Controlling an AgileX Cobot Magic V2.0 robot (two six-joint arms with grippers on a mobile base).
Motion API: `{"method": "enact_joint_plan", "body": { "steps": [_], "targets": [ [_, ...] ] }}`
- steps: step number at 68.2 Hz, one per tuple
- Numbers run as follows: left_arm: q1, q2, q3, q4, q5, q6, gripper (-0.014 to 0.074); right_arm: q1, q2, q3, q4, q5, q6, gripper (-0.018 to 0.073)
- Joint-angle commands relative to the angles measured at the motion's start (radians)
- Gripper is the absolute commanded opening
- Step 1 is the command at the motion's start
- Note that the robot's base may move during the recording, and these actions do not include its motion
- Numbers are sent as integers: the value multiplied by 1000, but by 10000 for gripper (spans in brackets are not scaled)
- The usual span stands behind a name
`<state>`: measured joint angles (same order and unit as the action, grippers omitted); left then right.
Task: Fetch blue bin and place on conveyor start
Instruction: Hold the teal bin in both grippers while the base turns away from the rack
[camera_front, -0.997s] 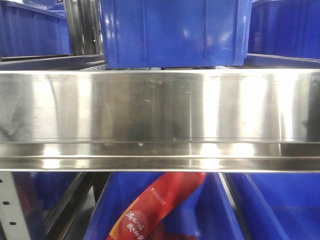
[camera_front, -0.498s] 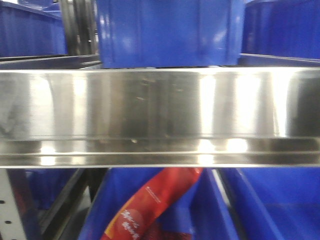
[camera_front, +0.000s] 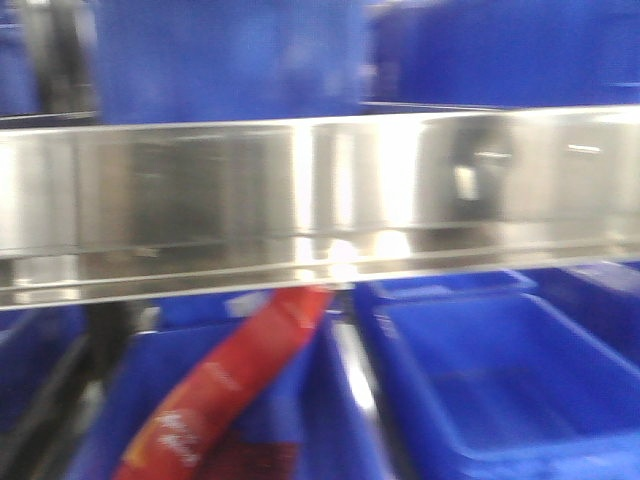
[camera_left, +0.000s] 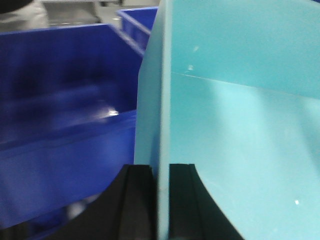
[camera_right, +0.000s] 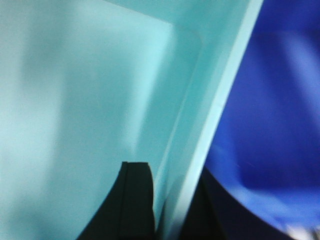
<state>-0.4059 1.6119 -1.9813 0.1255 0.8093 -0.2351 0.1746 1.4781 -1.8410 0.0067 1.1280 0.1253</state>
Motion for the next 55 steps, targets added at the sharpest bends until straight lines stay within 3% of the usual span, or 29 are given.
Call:
{"method": "enact_joint_plan", "body": {
  "steps": [1, 55],
  "targets": [
    [-8, -19, -9, -48, -97, -14, -111, -1, -4, -7, 5, -14, -31, -153],
    [-8, -19, -9, -48, -97, -14, -111, -1, -4, -7, 5, -14, -31, -153]
  ]
}}
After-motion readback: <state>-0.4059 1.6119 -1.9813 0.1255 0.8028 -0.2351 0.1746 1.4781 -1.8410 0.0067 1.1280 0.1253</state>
